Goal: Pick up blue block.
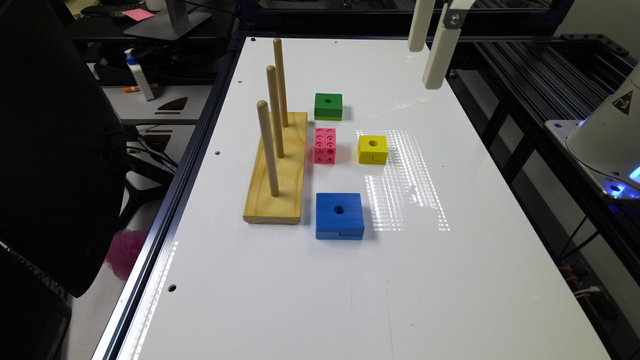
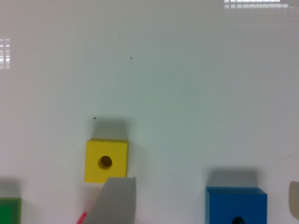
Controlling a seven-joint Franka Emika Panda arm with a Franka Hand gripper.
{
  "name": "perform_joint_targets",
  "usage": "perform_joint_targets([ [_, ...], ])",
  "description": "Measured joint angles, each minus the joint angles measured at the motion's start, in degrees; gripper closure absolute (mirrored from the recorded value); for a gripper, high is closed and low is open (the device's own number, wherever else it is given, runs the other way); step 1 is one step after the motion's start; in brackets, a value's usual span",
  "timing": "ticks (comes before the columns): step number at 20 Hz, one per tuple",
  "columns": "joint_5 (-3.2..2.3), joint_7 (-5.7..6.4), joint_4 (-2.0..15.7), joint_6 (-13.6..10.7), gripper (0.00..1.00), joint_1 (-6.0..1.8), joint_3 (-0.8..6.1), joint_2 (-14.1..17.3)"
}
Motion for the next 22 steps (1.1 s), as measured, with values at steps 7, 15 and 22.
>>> perform_joint_targets([
  [7, 0.20, 1.26, 3.65, 1.9, 0.00, -0.01, 1.90, 4.0],
  [15, 0.20, 2.61, 9.86, 2.3, 0.00, -0.03, 3.40, 10.9],
  [22, 0.20, 2.61, 10.10, 2.3, 0.00, -0.04, 3.41, 11.3],
])
